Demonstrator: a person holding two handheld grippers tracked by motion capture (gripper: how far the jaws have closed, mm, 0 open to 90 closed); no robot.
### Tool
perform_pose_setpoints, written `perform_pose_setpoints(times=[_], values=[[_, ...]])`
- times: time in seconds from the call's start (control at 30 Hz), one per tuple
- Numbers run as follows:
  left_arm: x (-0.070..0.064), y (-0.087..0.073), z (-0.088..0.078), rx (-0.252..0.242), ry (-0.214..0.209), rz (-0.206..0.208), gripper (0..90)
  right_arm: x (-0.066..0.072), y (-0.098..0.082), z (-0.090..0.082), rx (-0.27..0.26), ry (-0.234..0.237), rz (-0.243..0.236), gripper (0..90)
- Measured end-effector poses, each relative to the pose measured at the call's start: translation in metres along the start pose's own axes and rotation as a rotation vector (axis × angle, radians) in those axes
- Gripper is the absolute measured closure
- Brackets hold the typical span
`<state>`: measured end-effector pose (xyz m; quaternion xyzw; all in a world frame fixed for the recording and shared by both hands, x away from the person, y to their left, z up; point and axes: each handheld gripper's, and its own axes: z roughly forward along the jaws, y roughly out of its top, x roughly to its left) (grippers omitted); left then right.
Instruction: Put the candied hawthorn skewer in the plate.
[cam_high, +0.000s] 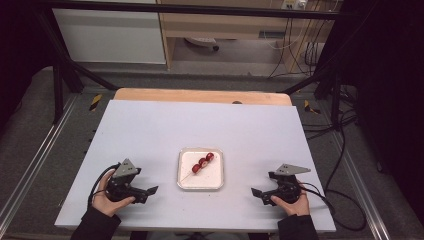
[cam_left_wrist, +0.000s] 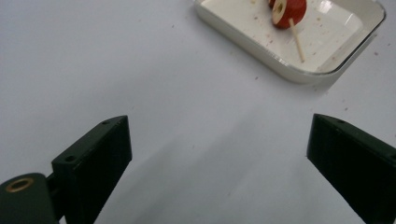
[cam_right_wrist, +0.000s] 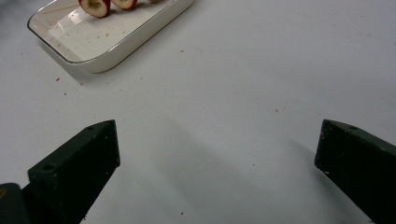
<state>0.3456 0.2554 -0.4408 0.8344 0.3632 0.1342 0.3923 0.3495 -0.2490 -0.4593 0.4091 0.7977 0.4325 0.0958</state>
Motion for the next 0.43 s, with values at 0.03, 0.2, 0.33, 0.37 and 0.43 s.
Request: perform_pose_setpoints(times=[0.03, 0.2, 0.33, 0.37, 0.43], values=[[0.002, -0.004, -0.001, 0.0, 0.003, -0.004, 6.4, 0.0, 0.0, 0.0, 0.0, -0.002, -0.004, 0.5], [0.01, -0.015, -0.008, -0.016, 0.018, -0.022, 6.6, 0.0, -0.001, 0.001, 0.005, -0.002, -0.01, 0.5], [0.012, -0.016, -0.01, -0.027, 0.013, -0.022, 7.2, 0.0, -0.001, 0.0, 0.011, -0.001, -0.009, 0.5], [0.012, -0.017, -0.009, -0.028, 0.011, -0.018, 7.2, 0.0, -0.001, 0.0, 0.012, -0.002, -0.01, 0.5], [0.012, -0.017, -0.009, -0.026, 0.014, -0.02, 7.2, 0.0, -0.001, 0.0, 0.011, -0.003, -0.016, 0.5]])
